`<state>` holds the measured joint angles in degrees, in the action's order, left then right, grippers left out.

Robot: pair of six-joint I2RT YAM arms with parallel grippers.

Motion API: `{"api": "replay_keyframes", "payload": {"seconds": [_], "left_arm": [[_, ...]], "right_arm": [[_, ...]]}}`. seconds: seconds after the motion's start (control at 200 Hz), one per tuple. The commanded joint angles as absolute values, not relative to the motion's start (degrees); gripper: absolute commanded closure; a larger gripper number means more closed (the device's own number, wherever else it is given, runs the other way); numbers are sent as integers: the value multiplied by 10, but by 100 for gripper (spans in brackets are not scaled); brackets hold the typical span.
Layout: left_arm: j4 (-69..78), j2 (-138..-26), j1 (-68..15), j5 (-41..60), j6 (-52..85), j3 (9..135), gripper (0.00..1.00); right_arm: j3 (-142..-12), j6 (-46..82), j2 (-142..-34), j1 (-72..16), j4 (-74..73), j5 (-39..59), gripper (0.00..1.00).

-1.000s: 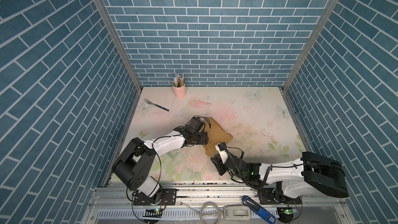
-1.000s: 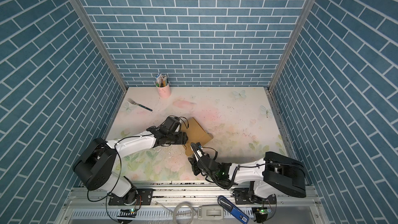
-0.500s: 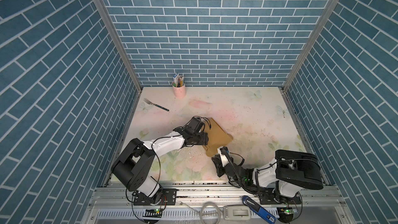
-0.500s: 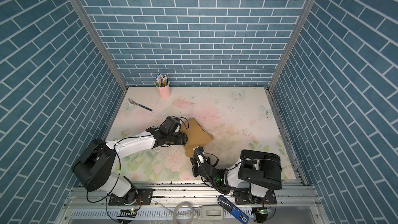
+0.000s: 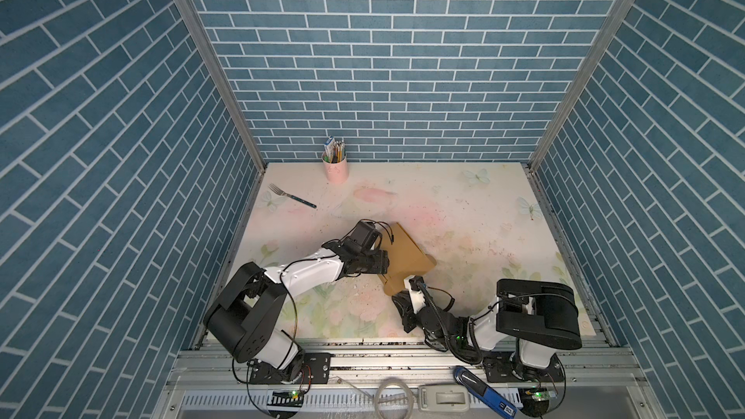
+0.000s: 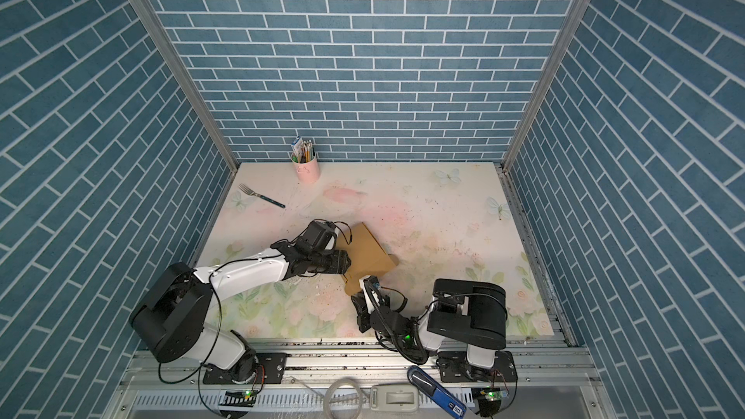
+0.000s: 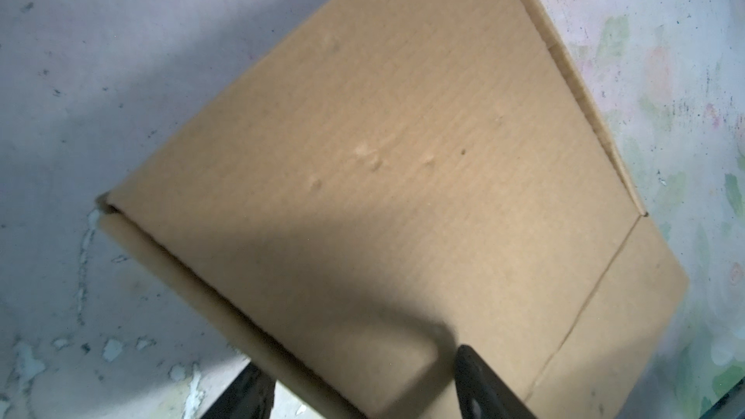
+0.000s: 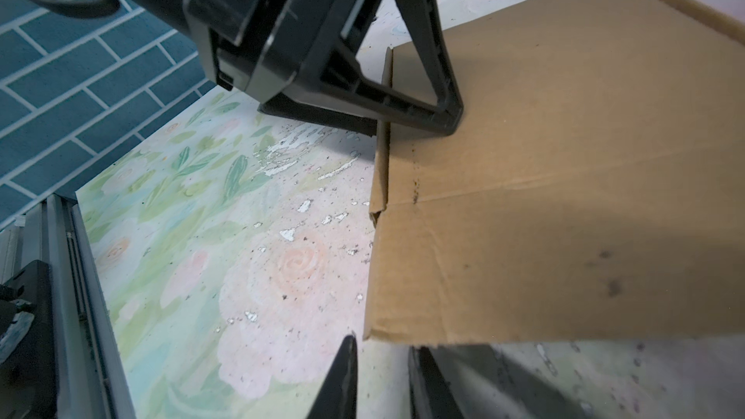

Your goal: Fold the paper box

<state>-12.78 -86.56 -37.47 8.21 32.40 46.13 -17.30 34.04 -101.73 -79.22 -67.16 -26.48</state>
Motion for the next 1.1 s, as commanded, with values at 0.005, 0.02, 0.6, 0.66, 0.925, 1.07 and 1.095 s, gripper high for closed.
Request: {"api": "replay_keyframes", "payload": {"seconds": [0.005,0.02,0.6,0.66,0.925,1.07,1.095], "left_arm": [[-178,-863,-376,76,318,448,29],[-178,-862,-376,77,318,448,29],[-205,-844,-375,61,314,449,29],[-210,-840,-376,58,313,450,29],[-240,-809,-367,47,312,465,25],[-255,-792,-367,48,315,482,22],[-257,-788,-367,48,316,483,22]], "right_arm": [[-187,335,-1035,-793,-703,-259,75],[-188,335,-1037,-793,-704,-257,75],[-149,388,-1064,-799,-781,-328,71],[-145,396,-1038,-802,-742,-335,70],[-157,372,-818,-826,-422,-407,65],[-167,346,-680,-821,-235,-407,62],[-170,346,-654,-812,-197,-399,61]]}}
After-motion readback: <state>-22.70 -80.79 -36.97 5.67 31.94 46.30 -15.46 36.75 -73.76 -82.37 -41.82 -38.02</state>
